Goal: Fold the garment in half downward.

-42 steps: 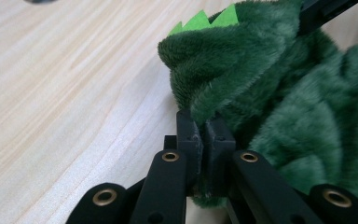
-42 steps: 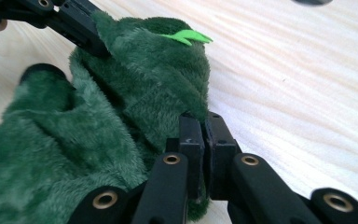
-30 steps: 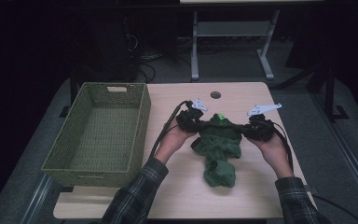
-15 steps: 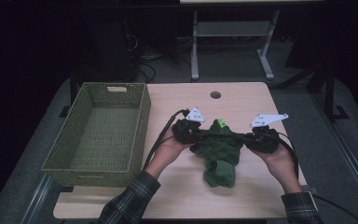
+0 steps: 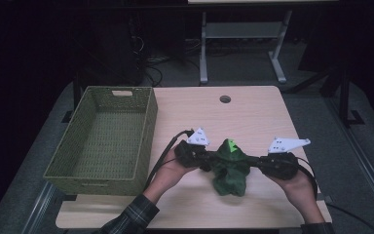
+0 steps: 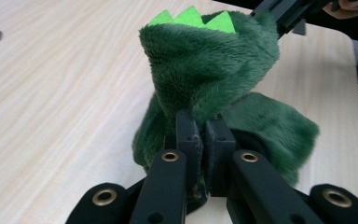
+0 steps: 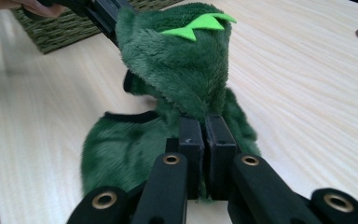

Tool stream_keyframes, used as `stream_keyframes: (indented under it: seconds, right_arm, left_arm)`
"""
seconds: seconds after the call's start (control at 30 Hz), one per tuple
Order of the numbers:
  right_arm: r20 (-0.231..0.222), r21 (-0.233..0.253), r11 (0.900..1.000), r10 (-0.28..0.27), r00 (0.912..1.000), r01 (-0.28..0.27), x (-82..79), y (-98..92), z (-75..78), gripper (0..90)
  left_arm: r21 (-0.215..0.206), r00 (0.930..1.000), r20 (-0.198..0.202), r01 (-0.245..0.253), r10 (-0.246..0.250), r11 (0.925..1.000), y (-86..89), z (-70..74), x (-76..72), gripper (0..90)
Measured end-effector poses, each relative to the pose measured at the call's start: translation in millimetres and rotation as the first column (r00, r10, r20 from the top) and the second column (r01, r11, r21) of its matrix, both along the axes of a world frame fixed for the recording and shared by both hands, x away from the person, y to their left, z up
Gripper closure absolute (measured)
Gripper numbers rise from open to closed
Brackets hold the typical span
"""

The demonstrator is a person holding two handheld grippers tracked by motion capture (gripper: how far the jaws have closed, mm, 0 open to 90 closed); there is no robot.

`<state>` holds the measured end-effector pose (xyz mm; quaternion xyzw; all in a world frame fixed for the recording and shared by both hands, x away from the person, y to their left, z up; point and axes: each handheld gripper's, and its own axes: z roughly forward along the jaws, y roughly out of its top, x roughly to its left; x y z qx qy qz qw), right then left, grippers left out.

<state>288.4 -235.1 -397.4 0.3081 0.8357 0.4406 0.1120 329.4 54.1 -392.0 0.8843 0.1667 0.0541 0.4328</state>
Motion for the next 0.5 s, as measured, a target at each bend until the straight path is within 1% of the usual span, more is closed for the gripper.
stream_keyframes:
  seconds: [0.1,0.17,0.23,0.3,0.37,0.4,0.43,0.5]
  right_arm:
    - [-0.001,0.008,1.000,0.010,0.9999,-0.010,-8.4,0.9,-3.5,87.0]
    - [-0.002,0.008,1.000,0.012,0.9999,-0.012,-10.0,1.1,-4.4,87.0]
    - [-0.006,0.006,1.000,0.021,0.9998,-0.021,-14.3,1.8,-7.9,87.0]
    - [-0.014,0.010,0.999,0.033,0.9994,-0.033,-19.4,1.5,-11.4,87.0]
    - [-0.015,0.011,0.999,0.043,0.9990,-0.043,-23.3,1.4,-13.9,86.5]
    - [-0.014,0.009,0.998,0.055,0.9984,-0.055,-25.3,1.1,-15.7,86.5]
    - [-0.014,0.009,0.998,0.055,0.9984,-0.055,-25.3,1.1,-15.7,86.5]
    - [-0.020,0.003,0.998,0.065,0.9977,-0.065,-27.9,0.1,-18.0,86.5]
  left_arm:
    - [-0.007,0.9999,-0.004,0.013,-0.013,0.9999,2.4,-4.8,-5.9,86.3]
    - [-0.015,0.9998,-0.009,0.019,-0.019,0.9997,3.5,-6.7,-8.5,86.3]
    - [-0.025,0.9995,-0.009,0.030,-0.030,0.9992,5.0,-9.7,-14.2,86.3]
    - [-0.022,0.9986,-0.005,0.052,-0.052,0.9984,5.6,-12.8,-19.9,86.3]
    - [-0.025,0.9982,-0.004,0.060,-0.060,0.9979,6.0,-14.1,-22.3,86.3]
    - [-0.028,0.9969,-0.004,0.078,-0.078,0.9965,6.8,-17.9,-26.6,86.3]
    - [-0.028,0.9969,-0.004,0.078,-0.078,0.9965,6.8,-17.9,-26.6,86.3]
    - [-0.023,0.9950,-0.005,0.099,-0.099,0.9948,6.5,-22.4,-30.3,86.3]
